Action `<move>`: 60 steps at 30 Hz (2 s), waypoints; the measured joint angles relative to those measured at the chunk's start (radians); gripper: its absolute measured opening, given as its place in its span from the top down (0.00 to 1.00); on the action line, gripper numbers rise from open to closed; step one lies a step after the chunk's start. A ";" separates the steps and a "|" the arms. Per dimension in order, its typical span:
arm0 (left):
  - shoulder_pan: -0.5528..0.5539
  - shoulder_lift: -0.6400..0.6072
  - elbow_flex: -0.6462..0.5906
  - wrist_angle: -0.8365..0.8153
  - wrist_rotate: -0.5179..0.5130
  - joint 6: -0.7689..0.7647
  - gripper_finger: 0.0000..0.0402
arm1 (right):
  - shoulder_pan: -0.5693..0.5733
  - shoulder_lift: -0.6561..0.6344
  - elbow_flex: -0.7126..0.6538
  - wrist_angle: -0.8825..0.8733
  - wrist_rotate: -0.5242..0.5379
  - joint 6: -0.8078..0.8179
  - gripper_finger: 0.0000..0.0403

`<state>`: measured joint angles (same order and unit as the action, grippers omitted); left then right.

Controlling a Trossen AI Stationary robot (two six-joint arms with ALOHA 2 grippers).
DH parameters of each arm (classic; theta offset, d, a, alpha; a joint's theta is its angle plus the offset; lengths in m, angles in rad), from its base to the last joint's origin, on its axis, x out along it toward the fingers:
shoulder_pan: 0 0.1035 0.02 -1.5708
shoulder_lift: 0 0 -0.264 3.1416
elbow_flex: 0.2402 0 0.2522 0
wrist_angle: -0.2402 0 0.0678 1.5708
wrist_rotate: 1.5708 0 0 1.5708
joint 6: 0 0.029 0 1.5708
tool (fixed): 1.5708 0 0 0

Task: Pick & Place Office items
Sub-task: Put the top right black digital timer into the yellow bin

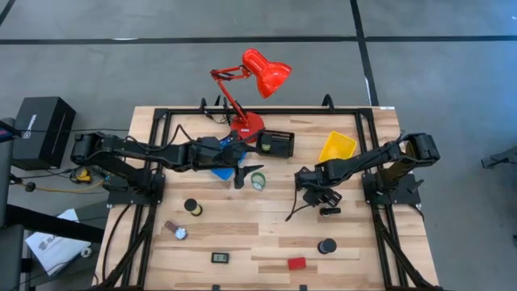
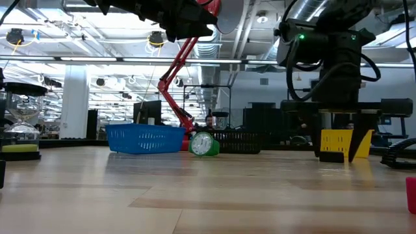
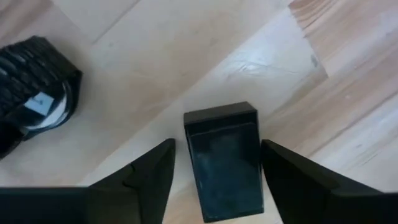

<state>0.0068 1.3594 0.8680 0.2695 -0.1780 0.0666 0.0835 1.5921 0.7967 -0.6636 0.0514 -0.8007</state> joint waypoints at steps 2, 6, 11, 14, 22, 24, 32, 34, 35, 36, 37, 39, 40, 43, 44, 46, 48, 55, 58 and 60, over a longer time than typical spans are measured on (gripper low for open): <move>0.000 0.000 0.000 0.000 0.000 0.000 0.39 | -0.002 0.000 0.000 0.005 -0.003 0.038 0.52; 0.000 0.000 0.000 0.002 0.000 0.000 0.39 | -0.010 0.000 0.000 0.008 -0.006 0.102 0.60; 0.000 0.000 0.000 0.003 0.000 0.000 0.39 | -0.024 -0.001 0.001 0.007 -0.007 0.234 0.62; 0.000 0.000 0.000 0.003 0.000 0.000 0.39 | -0.028 -0.007 0.000 -0.017 0.004 0.284 0.60; 0.000 0.000 0.000 0.008 0.000 0.000 0.39 | -0.054 -0.118 0.021 -0.138 0.115 0.369 0.64; 0.000 0.000 0.000 0.010 0.000 0.000 0.39 | -0.057 -0.166 0.052 -0.196 0.156 0.389 0.64; 0.000 0.000 0.000 0.013 0.000 0.000 0.39 | -0.232 -0.375 0.107 -0.312 0.315 0.479 0.62; 0.000 0.000 0.000 0.013 0.000 0.000 0.39 | -0.320 -0.404 0.107 -0.330 0.315 0.531 0.63; 0.000 0.000 0.000 0.013 0.000 0.000 0.39 | -0.362 -0.414 0.107 -0.337 0.308 0.557 0.64; 0.000 0.000 0.000 0.013 0.000 0.000 0.39 | -0.406 -0.419 0.107 -0.339 0.290 0.584 0.63; 0.000 0.000 0.000 0.013 0.000 0.000 0.39 | -0.454 -0.419 0.107 -0.342 0.263 0.608 0.63; 0.000 0.000 0.000 0.013 0.000 0.000 0.39 | -0.540 -0.413 0.104 -0.347 0.202 0.632 0.61; 0.000 0.000 0.000 0.013 0.000 0.000 0.39 | -0.579 -0.408 0.097 -0.343 0.195 0.635 0.60; 0.000 0.000 0.000 0.012 0.000 0.004 0.39 | -0.670 -0.383 0.053 -0.310 0.201 0.661 0.59; 0.000 0.000 0.000 0.012 0.000 0.005 0.39 | -0.694 -0.370 0.039 -0.295 0.197 0.668 0.60; 0.000 0.000 0.000 0.012 0.000 0.005 0.39 | -0.735 -0.341 0.024 -0.300 0.181 0.670 0.62; 0.000 0.000 0.000 0.012 0.000 0.005 0.39 | -0.770 -0.315 0.024 -0.288 0.180 0.670 0.64; 0.000 0.000 0.000 0.016 0.000 0.005 0.39 | -0.828 -0.227 0.024 -0.231 0.086 0.662 0.59; 0.000 0.000 0.000 0.016 0.000 0.004 0.39 | -0.833 -0.166 0.024 -0.232 0.074 0.659 0.58; 0.000 0.000 0.000 0.016 0.000 0.004 0.39 | -0.833 -0.128 0.024 -0.232 0.069 0.647 0.60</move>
<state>0.0067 1.3594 0.8680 0.2854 -0.1782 0.0708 -0.7490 1.4643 0.8207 -0.8959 0.1207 -0.1537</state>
